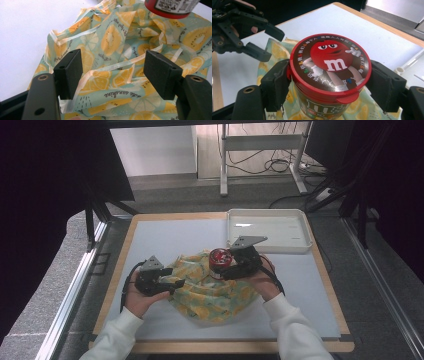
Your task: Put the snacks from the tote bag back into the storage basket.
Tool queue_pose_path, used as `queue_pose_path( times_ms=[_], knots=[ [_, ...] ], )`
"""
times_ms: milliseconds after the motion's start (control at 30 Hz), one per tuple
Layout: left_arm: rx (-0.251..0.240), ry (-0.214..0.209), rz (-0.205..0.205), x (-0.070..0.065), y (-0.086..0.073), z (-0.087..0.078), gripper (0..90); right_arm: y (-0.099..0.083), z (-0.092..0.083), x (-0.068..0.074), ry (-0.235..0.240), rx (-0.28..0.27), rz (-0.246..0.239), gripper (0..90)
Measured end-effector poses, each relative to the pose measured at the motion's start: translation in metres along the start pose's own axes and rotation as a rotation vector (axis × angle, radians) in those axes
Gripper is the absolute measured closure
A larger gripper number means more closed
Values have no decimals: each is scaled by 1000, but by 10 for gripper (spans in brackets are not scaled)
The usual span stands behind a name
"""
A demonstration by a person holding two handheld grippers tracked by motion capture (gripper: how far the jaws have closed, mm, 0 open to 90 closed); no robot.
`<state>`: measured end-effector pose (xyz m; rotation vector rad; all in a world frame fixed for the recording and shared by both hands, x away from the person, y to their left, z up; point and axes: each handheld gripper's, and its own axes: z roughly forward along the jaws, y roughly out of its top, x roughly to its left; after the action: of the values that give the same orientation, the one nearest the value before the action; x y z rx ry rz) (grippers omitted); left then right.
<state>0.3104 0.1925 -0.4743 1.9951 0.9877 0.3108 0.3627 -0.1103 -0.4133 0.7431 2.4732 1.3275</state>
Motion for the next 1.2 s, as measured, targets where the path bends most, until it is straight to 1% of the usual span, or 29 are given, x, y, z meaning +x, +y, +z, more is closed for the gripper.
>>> queue_pose_path(
  times_ms=[133,267,433,600,800,933,1200],
  knots=[
    [-11,4,-11,1,0,-2,324,5,0,-4,-1,-9,-3,241],
    [-12,5,-12,2,0,-3,324,10,-3,-10,-13,-33,7,242],
    [-17,7,-14,3,0,-5,324,14,-5,-17,-31,-45,22,242],
    [-19,4,-14,4,0,-6,323,13,-4,-25,-44,-45,43,242],
    [-20,-5,-7,3,3,-5,323,12,-4,-36,-75,-40,64,243],
    [-18,-9,-5,3,4,-3,323,13,-6,-42,-100,-44,72,242],
    [-17,-9,-2,2,4,-3,323,18,-11,-52,-133,-47,82,243]
  ],
)
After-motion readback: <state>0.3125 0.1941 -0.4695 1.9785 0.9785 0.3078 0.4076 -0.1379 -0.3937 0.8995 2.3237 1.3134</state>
